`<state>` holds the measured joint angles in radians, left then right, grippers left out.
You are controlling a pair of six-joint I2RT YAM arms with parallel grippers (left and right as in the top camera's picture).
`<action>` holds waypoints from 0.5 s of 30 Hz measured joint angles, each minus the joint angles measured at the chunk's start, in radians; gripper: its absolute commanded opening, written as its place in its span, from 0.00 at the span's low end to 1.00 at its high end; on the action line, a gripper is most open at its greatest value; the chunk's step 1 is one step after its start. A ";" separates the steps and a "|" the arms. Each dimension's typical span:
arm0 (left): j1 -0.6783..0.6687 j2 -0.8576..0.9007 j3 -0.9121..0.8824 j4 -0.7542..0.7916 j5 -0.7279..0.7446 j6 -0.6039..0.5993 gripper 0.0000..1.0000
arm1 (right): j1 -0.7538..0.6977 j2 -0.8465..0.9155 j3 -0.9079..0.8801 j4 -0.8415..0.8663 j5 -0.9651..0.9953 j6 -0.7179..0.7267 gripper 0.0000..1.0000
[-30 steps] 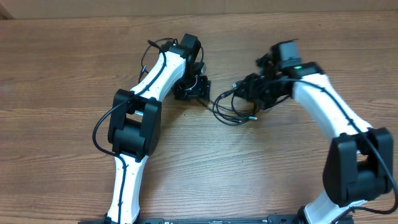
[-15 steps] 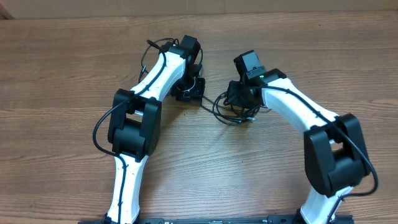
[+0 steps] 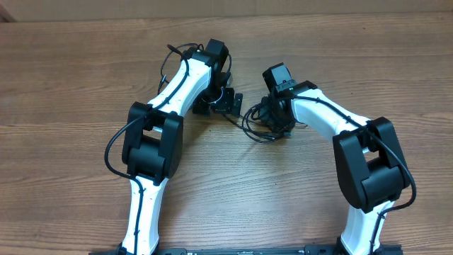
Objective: Untangle cables
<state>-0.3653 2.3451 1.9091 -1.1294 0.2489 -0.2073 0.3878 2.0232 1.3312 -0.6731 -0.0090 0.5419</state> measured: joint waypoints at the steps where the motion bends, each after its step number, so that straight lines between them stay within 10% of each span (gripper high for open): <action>1: 0.000 0.000 0.000 0.000 -0.002 0.000 1.00 | 0.000 0.000 0.000 -0.006 0.008 0.000 0.26; 15: 0.000 -0.105 0.061 0.005 0.015 0.001 0.99 | 0.006 0.000 0.004 -0.030 0.047 -0.073 0.48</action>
<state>-0.3653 2.2402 1.9701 -1.1240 0.2642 -0.2062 0.3943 2.0228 1.3354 -0.7033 0.0380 0.4690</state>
